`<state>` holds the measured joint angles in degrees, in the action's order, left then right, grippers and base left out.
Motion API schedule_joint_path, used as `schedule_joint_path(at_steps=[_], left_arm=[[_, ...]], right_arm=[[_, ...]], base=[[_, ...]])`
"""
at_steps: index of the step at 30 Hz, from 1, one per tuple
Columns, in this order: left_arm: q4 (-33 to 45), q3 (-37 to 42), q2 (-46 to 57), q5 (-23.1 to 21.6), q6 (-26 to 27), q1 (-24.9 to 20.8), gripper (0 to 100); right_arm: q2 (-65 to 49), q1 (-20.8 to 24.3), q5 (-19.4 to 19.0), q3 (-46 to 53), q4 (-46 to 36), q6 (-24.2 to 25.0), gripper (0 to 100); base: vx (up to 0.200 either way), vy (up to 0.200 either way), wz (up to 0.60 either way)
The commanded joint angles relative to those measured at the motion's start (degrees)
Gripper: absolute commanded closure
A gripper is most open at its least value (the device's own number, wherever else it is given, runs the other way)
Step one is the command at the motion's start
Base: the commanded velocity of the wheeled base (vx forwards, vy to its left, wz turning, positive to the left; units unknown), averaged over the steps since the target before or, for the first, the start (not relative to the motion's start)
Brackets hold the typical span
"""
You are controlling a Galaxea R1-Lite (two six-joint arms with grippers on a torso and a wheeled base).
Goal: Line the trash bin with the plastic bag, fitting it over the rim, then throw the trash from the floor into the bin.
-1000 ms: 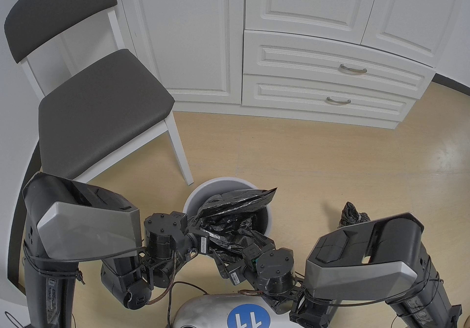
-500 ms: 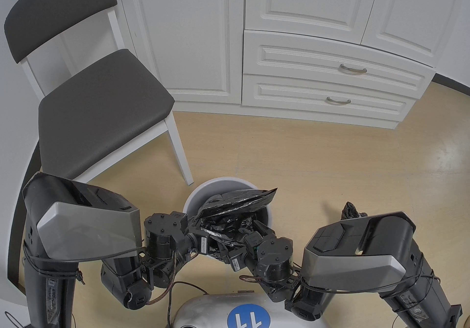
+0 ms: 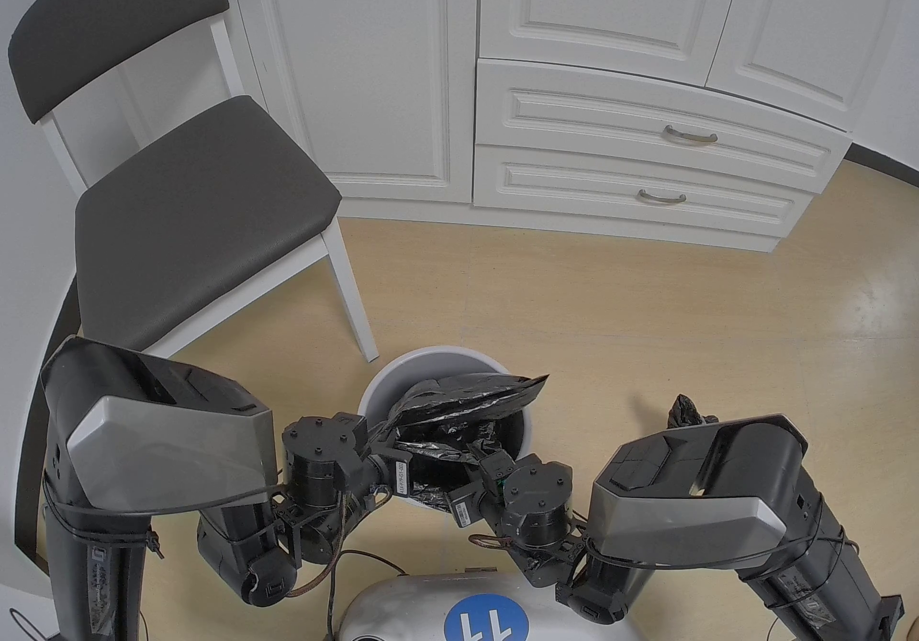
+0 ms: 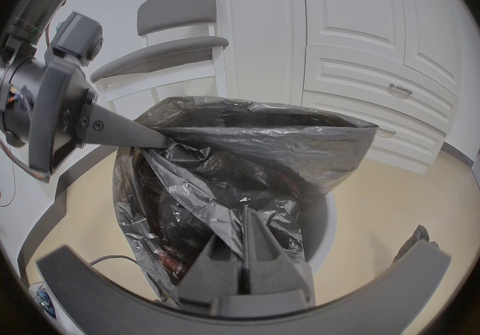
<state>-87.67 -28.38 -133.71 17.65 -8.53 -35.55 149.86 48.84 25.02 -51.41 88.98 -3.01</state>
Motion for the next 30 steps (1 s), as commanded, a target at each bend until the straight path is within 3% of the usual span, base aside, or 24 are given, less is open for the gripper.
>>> schedule_joint_path(at_steps=[1,3,4,12,15,19,22,30], left_arm=[[-0.04,0.69,1.08,-0.07,-0.34,-0.40,100],[-0.04,1.05,1.08,0.01,-0.26,-0.49,100],[-0.04,1.05,1.17,0.01,-0.34,-0.58,0],[0.05,3.59,6.79,-0.16,0.27,0.74,0],[0.14,6.93,11.10,-1.30,4.31,2.59,0],[0.22,12.74,14.35,-6.05,8.97,4.70,0],[0.49,15.46,13.30,-9.83,10.82,5.23,0],[0.05,14.32,5.39,-10.27,11.08,4.52,0]], right_arm=[[0.08,0.03,0.03,0.08,1.02,0.02,100],[-0.01,0.03,0.03,0.08,1.02,0.02,100],[-0.01,0.03,-0.05,0.08,1.02,0.02,100],[-1.24,0.21,0.47,1.13,1.02,0.02,100],[-2.20,0.56,0.91,2.01,1.02,0.02,100],[-3.61,0.73,3.11,1.57,-0.39,0.02,100],[-4.49,1.09,3.37,1.49,-0.30,0.20,100],[-6.60,2.32,4.96,1.13,-0.21,0.46,100]], base=[[0.000,0.000,0.00],[0.000,0.000,0.00],[0.000,0.000,0.00],[0.000,0.000,0.00],[0.000,0.000,0.00],[0.000,0.000,0.00],[0.000,0.000,0.00],[0.000,0.000,0.00]])
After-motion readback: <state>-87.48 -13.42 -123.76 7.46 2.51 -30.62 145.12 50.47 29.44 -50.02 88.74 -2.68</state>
